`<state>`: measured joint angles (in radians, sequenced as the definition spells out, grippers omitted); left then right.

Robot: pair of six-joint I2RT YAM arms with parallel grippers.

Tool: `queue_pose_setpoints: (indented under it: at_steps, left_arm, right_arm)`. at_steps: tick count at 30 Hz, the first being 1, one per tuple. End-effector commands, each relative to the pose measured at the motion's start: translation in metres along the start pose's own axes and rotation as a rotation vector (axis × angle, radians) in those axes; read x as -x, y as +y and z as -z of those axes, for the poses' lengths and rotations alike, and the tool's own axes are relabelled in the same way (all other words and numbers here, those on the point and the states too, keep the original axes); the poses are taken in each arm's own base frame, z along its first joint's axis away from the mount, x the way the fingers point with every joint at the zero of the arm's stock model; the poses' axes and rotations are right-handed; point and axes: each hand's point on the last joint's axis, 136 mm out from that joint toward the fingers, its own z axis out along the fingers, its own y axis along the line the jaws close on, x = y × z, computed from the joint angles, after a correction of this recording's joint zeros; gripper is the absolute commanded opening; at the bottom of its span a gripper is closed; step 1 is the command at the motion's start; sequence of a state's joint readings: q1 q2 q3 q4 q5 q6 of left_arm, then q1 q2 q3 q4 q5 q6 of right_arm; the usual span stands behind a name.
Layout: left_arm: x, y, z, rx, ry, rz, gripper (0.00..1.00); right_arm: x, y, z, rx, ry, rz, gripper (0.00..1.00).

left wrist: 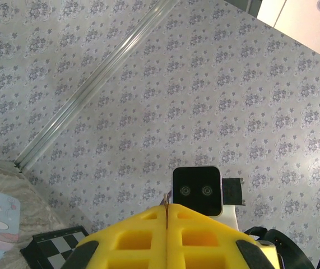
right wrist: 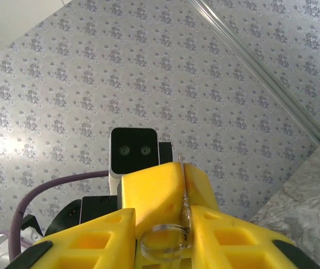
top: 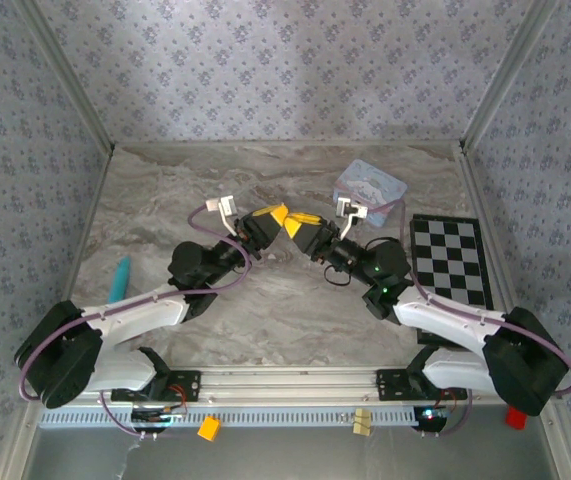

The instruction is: Unlock the padlock with the key

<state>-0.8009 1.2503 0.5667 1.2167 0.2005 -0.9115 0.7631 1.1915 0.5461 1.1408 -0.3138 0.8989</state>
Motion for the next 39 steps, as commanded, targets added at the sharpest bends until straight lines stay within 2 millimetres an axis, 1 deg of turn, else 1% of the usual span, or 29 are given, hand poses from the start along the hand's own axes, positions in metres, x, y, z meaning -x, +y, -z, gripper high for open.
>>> queue_pose_setpoints:
  at_steps: [1,6,16,21,28,33,37,39]
  left_arm:
    - [0.02,-0.024,-0.003,-0.071,-0.066,-0.011,0.0]
    - [0.021,-0.025,-0.003,-0.073,-0.069,-0.011,0.0]
    - [0.02,-0.025,-0.002,-0.073,-0.066,-0.014,0.0]
    - [0.018,-0.023,-0.002,-0.069,-0.06,-0.014,0.0]
    - [0.011,-0.019,-0.004,-0.07,-0.047,-0.001,0.0]
    - [0.007,-0.019,-0.006,-0.072,-0.04,0.006,0.0]
    - [0.004,-0.018,-0.007,-0.073,-0.034,0.008,0.0]
    - [0.003,-0.018,-0.007,-0.071,-0.032,0.008,0.0]
  right_arm:
    - [0.013,0.02,-0.005,0.066,-0.026,0.03,0.26]
    - [0.012,0.017,-0.005,0.054,-0.025,0.027,0.22]
    - [0.012,0.015,-0.004,0.038,-0.026,0.023,0.07]
    - [0.013,0.016,-0.003,0.036,-0.031,0.024,0.07]
    - [0.016,0.022,-0.005,0.057,-0.03,0.023,0.17]
    - [0.016,0.022,-0.006,0.058,-0.029,0.022,0.17]
    - [0.015,0.022,-0.006,0.057,-0.024,0.026,0.14]
    - [0.015,0.021,-0.005,0.055,-0.027,0.027,0.13]
